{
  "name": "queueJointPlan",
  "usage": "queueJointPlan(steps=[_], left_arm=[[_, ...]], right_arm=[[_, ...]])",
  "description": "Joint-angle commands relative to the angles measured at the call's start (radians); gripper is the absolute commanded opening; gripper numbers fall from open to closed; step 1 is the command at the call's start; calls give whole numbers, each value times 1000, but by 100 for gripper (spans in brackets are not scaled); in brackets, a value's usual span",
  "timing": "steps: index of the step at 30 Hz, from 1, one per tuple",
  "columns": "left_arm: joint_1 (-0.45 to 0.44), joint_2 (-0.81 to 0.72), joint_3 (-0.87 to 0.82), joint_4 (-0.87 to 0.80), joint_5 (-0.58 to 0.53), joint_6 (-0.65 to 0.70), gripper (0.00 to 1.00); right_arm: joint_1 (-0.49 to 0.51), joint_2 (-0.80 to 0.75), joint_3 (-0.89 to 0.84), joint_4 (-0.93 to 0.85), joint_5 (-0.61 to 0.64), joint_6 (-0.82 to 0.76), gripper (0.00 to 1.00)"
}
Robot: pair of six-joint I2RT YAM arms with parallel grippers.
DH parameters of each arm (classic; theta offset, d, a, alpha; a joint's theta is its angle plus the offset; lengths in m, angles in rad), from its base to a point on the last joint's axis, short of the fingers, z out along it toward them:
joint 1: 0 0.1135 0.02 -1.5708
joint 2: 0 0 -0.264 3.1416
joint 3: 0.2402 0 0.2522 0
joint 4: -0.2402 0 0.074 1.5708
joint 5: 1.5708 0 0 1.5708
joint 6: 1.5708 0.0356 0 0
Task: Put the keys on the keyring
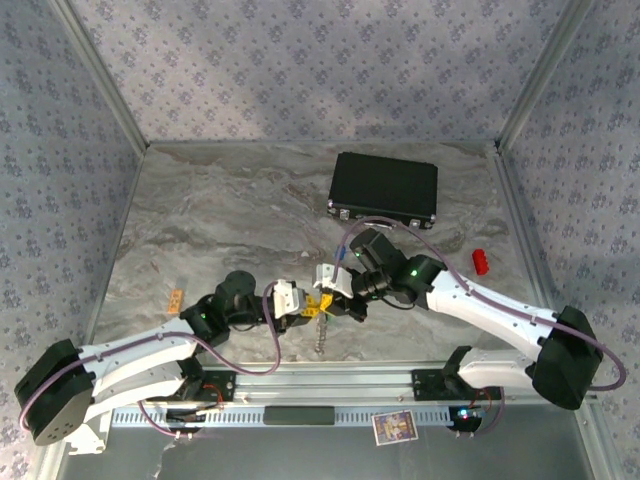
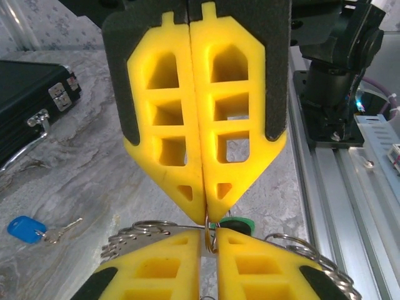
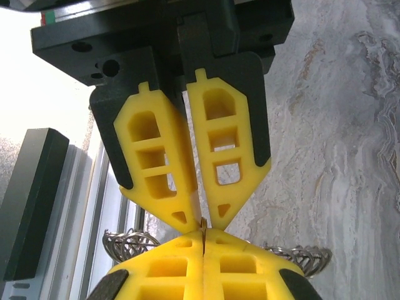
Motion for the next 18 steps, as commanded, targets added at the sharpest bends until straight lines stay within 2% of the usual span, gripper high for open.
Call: queueJointPlan(steps=[1,6,7,10,14,18], left_arm=[[-3,16,44,-5,33,22,11],[-3,46,38,45,55,-8,1],[-3,52,35,58,54,-16,0],[-3,60,27,76,54,-30,0],[-3,62,-1,129,47,-47,0],[-3,62,-20,175,42,-63,0]], right_arm=[[15,3,31,-27,-11,-19,0],[19,-20,-14,72,-22,34,1],[17,-28,-26,90,-18,45,5],[3,-77,-86,150,-2,82,25],[-31,-162,-185,231,27,139,33],[-42,-207,-253,292,53,182,33]])
